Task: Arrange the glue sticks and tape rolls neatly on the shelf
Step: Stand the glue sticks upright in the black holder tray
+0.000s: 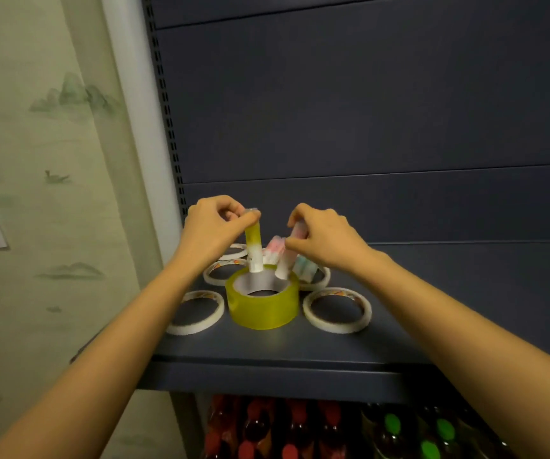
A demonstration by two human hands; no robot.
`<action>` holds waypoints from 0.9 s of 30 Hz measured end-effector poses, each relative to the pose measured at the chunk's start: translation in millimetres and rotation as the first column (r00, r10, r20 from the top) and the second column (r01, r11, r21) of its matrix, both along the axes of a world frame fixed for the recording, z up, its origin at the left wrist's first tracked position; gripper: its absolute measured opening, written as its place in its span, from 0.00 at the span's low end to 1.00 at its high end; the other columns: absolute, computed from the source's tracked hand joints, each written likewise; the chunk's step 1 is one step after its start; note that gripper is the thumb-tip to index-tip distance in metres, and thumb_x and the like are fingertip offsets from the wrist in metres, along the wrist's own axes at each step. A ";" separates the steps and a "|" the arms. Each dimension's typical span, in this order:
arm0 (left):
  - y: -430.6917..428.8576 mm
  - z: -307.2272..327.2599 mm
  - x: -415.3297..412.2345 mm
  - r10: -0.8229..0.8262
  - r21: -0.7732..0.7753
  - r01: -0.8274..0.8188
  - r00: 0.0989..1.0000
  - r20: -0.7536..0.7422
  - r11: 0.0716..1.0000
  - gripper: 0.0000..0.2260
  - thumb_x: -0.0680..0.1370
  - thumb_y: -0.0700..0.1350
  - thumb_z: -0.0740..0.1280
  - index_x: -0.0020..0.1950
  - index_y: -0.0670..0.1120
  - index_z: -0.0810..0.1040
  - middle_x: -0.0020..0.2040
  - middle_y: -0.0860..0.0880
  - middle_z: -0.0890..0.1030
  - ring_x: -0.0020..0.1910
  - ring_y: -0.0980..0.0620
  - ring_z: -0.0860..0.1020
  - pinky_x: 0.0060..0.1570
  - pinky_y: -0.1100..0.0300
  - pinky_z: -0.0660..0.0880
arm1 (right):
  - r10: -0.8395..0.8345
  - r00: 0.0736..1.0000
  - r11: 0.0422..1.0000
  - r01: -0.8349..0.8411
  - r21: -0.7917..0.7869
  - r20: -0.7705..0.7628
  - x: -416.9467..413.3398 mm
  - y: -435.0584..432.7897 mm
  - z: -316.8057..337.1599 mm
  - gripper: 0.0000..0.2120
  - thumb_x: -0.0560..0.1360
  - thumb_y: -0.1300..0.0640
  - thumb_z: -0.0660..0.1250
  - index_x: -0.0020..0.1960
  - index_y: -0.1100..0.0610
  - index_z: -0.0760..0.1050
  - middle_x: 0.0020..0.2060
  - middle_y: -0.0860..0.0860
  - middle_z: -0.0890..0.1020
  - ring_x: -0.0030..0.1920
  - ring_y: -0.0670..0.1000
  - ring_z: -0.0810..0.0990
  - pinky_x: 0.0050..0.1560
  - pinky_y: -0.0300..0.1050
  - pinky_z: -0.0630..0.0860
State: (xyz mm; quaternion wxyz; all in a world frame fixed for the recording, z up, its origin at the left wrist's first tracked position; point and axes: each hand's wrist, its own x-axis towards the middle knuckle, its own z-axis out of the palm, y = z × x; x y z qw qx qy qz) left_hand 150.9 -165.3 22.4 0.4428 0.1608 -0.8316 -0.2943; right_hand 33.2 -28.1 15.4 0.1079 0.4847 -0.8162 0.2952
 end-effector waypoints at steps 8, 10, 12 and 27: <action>96.1 12.0 -67.1 -0.198 -0.008 0.198 0.980 -0.012 0.980 0.07 0.71 0.46 0.73 0.35 0.45 0.79 0.27 0.48 0.75 0.24 0.56 0.71 0.32 0.63 0.74 | -0.158 0.987 0.969 0.156 -0.193 0.005 -51.7 129.9 15.3 0.14 0.73 0.51 0.69 0.56 0.55 0.73 0.48 0.51 0.81 0.45 0.53 0.78 0.46 0.43 0.73; 130.4 10.1 -90.0 -0.261 0.007 0.261 0.965 -0.013 0.965 0.08 0.71 0.46 0.73 0.37 0.43 0.79 0.29 0.45 0.76 0.25 0.53 0.72 0.29 0.66 0.74 | -0.208 0.978 0.958 0.207 -0.200 0.016 -64.9 172.6 13.7 0.14 0.73 0.52 0.69 0.55 0.55 0.73 0.47 0.50 0.80 0.45 0.52 0.78 0.44 0.42 0.73; 168.0 7.7 -113.8 -0.312 0.019 0.312 0.950 -0.005 0.950 0.08 0.71 0.45 0.73 0.38 0.41 0.80 0.30 0.43 0.76 0.27 0.52 0.73 0.32 0.64 0.77 | -0.264 0.964 0.944 0.266 -0.193 0.036 -77.0 217.8 12.2 0.13 0.73 0.52 0.69 0.55 0.55 0.72 0.46 0.50 0.80 0.44 0.52 0.79 0.44 0.44 0.74; 468.0 -25.3 -247.0 -0.552 -0.060 0.560 0.826 0.112 0.826 0.06 0.70 0.45 0.73 0.38 0.43 0.80 0.34 0.45 0.82 0.35 0.47 0.81 0.48 0.50 0.79 | -0.639 0.768 0.768 0.636 -0.075 -0.028 -152.8 538.7 -17.2 0.15 0.72 0.52 0.70 0.56 0.55 0.73 0.45 0.53 0.83 0.48 0.57 0.80 0.48 0.49 0.76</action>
